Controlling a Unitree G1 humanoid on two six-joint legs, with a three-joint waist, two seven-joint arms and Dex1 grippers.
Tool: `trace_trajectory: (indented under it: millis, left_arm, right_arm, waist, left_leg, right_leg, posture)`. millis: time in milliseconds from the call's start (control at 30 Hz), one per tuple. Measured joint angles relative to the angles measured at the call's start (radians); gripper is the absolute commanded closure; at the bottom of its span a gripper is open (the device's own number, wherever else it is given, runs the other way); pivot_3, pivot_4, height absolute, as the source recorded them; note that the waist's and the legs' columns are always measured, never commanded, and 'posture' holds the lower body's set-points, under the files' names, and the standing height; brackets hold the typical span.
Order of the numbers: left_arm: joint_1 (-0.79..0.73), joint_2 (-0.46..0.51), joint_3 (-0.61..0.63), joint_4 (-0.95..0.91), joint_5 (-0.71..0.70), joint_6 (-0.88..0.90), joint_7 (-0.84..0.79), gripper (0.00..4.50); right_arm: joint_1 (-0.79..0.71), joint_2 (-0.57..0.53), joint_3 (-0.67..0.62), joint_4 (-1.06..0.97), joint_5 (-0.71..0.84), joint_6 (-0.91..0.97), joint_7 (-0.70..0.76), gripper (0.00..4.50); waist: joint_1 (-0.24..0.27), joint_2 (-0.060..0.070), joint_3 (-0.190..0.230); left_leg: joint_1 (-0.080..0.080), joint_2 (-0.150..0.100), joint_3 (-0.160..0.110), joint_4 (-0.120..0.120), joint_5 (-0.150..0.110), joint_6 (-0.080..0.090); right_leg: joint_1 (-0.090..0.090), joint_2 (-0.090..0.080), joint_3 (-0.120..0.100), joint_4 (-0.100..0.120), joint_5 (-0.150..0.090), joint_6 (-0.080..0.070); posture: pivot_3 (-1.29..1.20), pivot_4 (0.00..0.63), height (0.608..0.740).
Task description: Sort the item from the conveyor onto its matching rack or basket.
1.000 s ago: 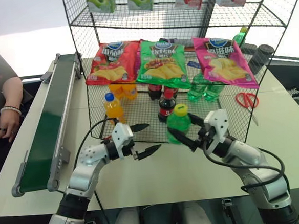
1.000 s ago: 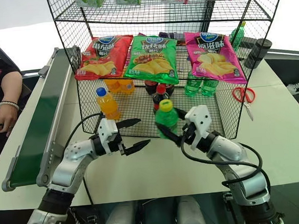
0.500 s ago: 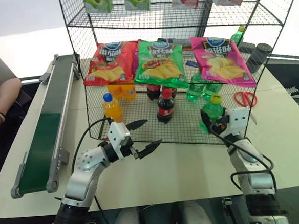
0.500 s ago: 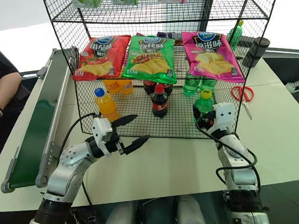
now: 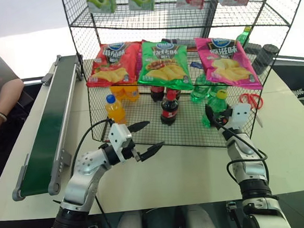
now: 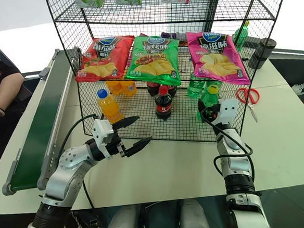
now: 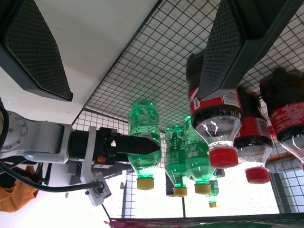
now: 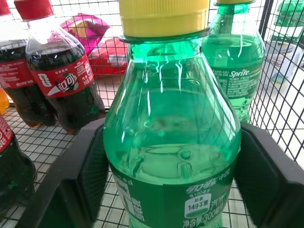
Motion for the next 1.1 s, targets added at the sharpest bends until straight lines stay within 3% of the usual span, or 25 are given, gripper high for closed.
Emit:
trace_trajectory:
  millis: [300, 567, 867, 1100]
  left_arm:
    - [-0.014, -0.002, -0.005, 0.000, 0.001, -0.001, 0.000, 0.00]
    - [-0.030, 0.000, -0.003, 0.013, 0.002, -0.001, 0.000, 0.00]
    - [-0.004, 0.098, 0.074, 0.049, 0.013, 0.030, 0.022, 0.00]
    - [0.091, 0.223, 0.220, 0.079, 0.011, 0.051, 0.031, 0.00]
  right_arm:
    - [0.051, -0.003, -0.001, -0.089, -0.005, 0.006, -0.012, 0.05]
    - [0.245, -0.021, 0.005, -0.394, -0.002, 0.137, -0.019, 0.05]
    - [0.501, -0.234, 0.066, -0.743, 0.044, 0.231, 0.210, 0.05]
    - [0.621, -0.377, -0.109, -0.793, 0.204, 0.285, 0.391, 0.05]
  waist:
    - [0.001, 0.000, 0.000]
    - [0.001, 0.001, -0.001]
    - [0.002, 0.001, -0.001]
    - [0.005, 0.000, -0.001]
  left_leg:
    - [0.000, 0.000, 0.000, 0.000, 0.000, 0.000]
    - [0.001, 0.000, 0.000, 0.000, 0.000, 0.000]
    - [0.001, 0.000, -0.001, -0.001, 0.000, 0.001]
    - [0.001, 0.000, -0.001, 0.000, -0.001, 0.001]
  right_leg:
    - [0.000, -0.001, 0.000, 0.000, 0.000, 0.000]
    - [0.001, 0.000, 0.000, 0.000, 0.000, 0.000]
    - [0.000, 0.000, 0.000, -0.001, 0.000, 0.000]
    - [0.001, -0.001, 0.000, -0.001, 0.000, 0.000]
  posture:
    - [0.00, 0.150, 0.729]
    - [0.00, 0.150, 0.729]
    - [0.00, 0.150, 0.729]
    - [0.00, 0.150, 0.729]
